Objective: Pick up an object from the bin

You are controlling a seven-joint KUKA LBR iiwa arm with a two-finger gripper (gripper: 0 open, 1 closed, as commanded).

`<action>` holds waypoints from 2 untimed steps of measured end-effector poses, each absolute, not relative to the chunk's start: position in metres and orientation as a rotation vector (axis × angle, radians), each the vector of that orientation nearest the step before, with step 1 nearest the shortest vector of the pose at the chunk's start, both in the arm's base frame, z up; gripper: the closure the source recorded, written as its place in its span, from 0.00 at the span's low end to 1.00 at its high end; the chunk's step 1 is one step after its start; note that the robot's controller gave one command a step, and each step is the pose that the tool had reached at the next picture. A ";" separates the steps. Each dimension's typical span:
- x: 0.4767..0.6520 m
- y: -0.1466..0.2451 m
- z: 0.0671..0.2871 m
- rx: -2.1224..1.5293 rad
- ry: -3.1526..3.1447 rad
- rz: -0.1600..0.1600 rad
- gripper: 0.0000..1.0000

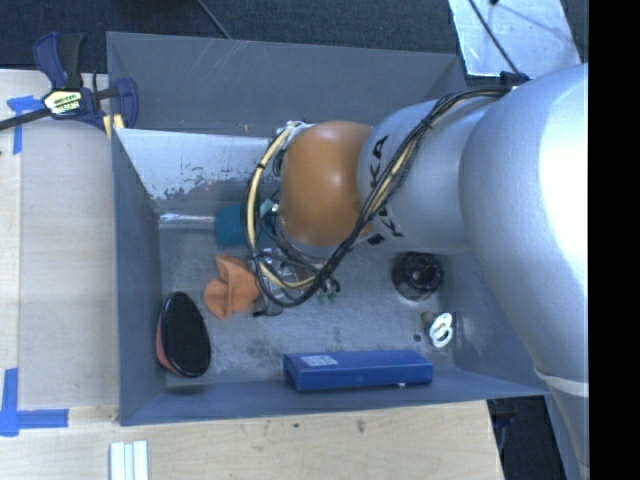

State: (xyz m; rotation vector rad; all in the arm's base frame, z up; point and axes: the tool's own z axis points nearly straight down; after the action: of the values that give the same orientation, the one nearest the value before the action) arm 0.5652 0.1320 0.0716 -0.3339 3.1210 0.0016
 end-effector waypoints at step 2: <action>0.584 0.131 0.152 -0.335 3.122 0.001 1.00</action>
Offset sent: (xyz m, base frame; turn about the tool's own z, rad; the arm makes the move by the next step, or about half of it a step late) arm 0.0000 0.0000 0.0000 0.0000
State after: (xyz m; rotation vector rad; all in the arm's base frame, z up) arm 0.5844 0.1307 0.1521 -0.3350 3.1220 0.0005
